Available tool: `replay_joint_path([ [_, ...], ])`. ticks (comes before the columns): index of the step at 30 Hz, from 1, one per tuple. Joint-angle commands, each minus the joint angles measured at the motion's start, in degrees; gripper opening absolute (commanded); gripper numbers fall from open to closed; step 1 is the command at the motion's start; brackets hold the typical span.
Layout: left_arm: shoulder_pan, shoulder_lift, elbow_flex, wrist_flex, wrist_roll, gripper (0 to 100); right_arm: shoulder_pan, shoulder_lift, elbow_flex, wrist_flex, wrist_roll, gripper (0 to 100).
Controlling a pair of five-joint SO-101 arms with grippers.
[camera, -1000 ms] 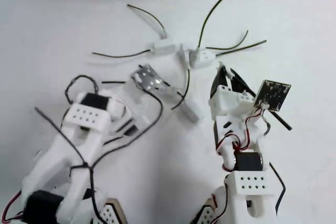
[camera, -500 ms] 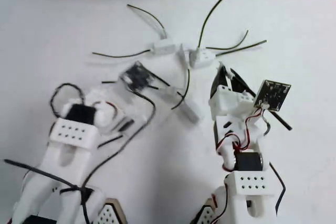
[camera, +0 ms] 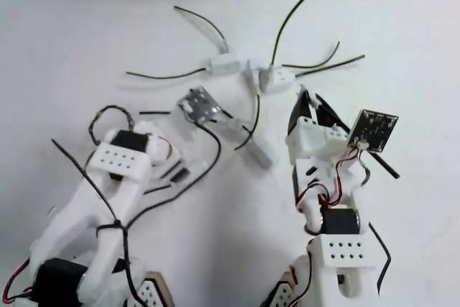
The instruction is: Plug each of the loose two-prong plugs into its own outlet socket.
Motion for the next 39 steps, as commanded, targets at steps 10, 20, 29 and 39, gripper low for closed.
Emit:
replay_joint_path([
  [10,6.46,-2.33,1.93,2.37,0.7,26,-0.48,-0.84,-0.7,-1.27,0.7,1.7],
  [20,6.99,-0.92,2.81,0.62,0.7,26,-0.48,-0.84,-0.7,-1.27,0.7,1.7],
  [29,7.87,13.32,-5.27,1.23,0.7,12,-0.48,-0.84,-0.7,-1.27,0.7,1.7],
  [39,4.79,15.34,-8.7,3.25,12.31,25,-0.48,-0.84,-0.7,-1.27,0.7,1.7],
])
